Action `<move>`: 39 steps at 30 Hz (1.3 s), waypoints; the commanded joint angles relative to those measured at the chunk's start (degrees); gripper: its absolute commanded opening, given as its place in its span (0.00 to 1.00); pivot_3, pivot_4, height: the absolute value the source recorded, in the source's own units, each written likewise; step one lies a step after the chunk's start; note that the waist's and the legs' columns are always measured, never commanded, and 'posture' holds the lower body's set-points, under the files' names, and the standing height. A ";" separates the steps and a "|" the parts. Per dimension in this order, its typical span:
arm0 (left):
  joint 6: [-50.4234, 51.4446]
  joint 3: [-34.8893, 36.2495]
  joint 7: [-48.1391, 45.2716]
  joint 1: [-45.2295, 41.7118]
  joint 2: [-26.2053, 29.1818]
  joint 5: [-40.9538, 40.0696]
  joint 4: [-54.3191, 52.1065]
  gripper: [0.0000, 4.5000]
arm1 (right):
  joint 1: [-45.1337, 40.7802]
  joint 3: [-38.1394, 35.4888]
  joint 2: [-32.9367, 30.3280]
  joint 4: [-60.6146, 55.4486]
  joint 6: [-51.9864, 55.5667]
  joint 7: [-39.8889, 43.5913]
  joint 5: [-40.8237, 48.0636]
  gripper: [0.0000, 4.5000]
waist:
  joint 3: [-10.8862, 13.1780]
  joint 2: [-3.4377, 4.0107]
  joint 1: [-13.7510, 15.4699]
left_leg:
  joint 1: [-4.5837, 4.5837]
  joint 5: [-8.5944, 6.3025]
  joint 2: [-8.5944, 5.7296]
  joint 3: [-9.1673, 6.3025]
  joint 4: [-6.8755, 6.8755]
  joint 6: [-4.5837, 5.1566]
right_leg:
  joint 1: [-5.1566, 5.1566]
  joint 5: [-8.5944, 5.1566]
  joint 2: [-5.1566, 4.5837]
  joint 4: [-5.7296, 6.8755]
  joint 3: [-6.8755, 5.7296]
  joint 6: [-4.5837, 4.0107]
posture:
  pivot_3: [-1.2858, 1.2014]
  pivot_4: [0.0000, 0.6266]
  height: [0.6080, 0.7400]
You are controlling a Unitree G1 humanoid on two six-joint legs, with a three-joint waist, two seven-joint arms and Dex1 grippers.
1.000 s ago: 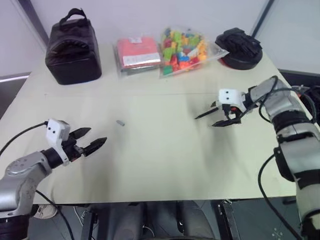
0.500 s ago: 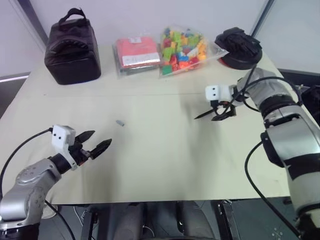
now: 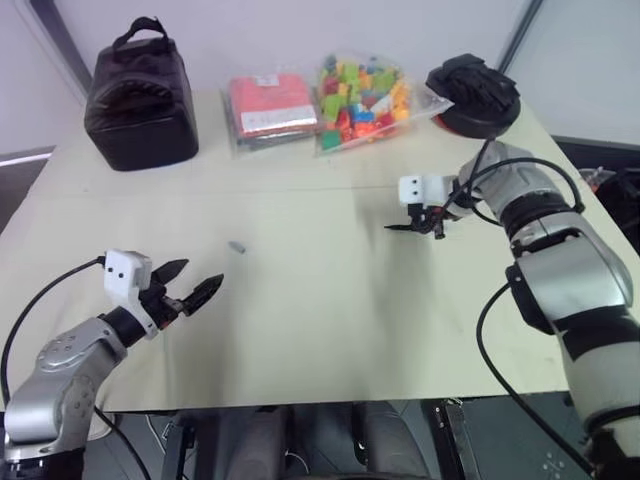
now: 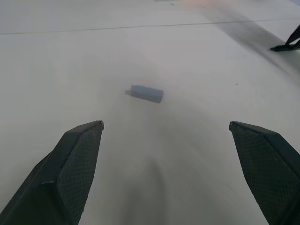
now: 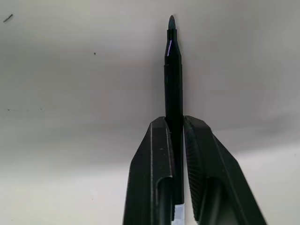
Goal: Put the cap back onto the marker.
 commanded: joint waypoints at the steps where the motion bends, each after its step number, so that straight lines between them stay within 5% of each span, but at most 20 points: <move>1: -1.34 0.89 0.49 0.46 0.18 -0.21 -2.43 1.00 | 0.22 -1.23 -0.39 0.25 0.05 0.34 0.35 0.01 | 0.00 0.00 -0.06 | 0.00 0.00 0.00 0.00 0.00 0.00 | 0.00 0.00 0.00 0.00 0.00 0.00 | 0.52 0.24 1.00; 13: -1.44 0.47 1.14 1.00 0.18 0.09 -2.62 1.00 | -2.92 -2.37 -2.63 -0.95 -2.97 6.06 0.82 0.01 | 0.00 0.01 -0.12 | 0.00 0.00 0.00 -0.01 -0.01 0.00 | 0.00 0.00 0.01 0.00 0.00 0.00 | 0.52 0.24 1.00; 27: -2.17 -3.56 1.03 -1.27 -0.74 1.56 -0.21 1.00 | 0.88 -7.49 -6.87 -8.74 10.56 21.86 13.52 0.01 | 0.00 0.01 -0.07 | 0.02 0.00 0.01 -0.01 -0.01 0.00 | 0.02 0.00 0.00 0.00 0.00 0.00 | 0.52 0.24 1.00; 39: -1.15 -3.29 -2.48 -3.89 2.16 0.07 2.47 1.00 | 21.95 -12.40 -9.26 -44.55 26.86 14.99 19.24 0.01 | -0.01 0.00 0.13 | -0.01 0.00 0.01 -0.04 -0.01 0.00 | 0.00 0.00 -0.02 0.00 -0.01 0.00 | 0.52 0.24 1.00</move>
